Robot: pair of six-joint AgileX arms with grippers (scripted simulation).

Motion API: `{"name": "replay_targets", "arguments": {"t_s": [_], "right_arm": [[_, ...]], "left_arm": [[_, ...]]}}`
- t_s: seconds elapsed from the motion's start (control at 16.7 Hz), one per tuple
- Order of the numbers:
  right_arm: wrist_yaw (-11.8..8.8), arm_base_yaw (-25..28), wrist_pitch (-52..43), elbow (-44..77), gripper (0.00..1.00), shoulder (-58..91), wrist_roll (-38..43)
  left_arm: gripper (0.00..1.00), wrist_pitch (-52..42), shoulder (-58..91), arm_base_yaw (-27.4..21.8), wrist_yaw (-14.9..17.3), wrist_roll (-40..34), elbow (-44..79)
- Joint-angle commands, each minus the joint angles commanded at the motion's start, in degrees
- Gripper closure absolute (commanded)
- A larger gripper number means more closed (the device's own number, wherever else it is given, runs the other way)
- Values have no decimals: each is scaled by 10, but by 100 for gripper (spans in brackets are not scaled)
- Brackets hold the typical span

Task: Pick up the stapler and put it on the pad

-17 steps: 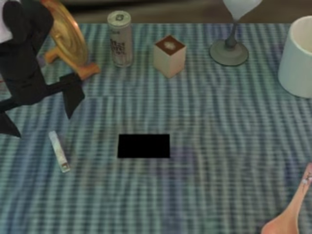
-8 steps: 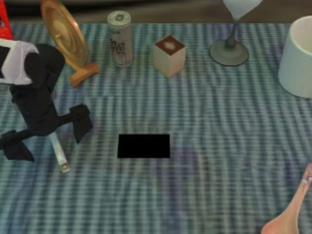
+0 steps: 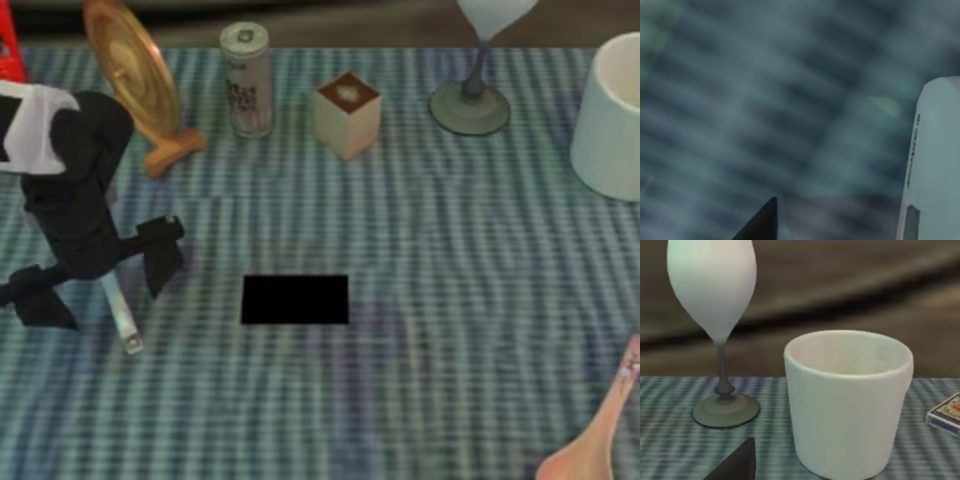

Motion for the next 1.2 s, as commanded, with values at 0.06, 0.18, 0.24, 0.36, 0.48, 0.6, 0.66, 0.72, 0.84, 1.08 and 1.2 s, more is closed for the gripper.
{"name": "replay_targets", "arguments": {"t_s": [0.06, 0.18, 0.24, 0.36, 0.48, 0.6, 0.66, 0.72, 0.84, 1.08, 1.2], "right_arm": [[0, 0, 0, 0, 0, 0, 0], [0, 0, 0, 0, 0, 0, 0], [0, 0, 0, 0, 0, 0, 0], [0, 0, 0, 0, 0, 0, 0], [0, 0, 0, 0, 0, 0, 0], [0, 0, 0, 0, 0, 0, 0], [0, 0, 0, 0, 0, 0, 0], [0, 0, 0, 0, 0, 0, 0], [0, 0, 0, 0, 0, 0, 0], [0, 0, 0, 0, 0, 0, 0], [0, 0, 0, 0, 0, 0, 0]], "left_arm": [[38, 0, 0, 0, 0, 0, 0], [53, 0, 0, 0, 0, 0, 0], [60, 0, 0, 0, 0, 0, 0], [75, 0, 0, 0, 0, 0, 0], [90, 0, 0, 0, 0, 0, 0], [100, 0, 0, 0, 0, 0, 0], [100, 0, 0, 0, 0, 0, 0], [100, 0, 0, 0, 0, 0, 0], [100, 0, 0, 0, 0, 0, 0], [100, 0, 0, 0, 0, 1, 0], [100, -10, -3, 0, 0, 0, 8]]}}
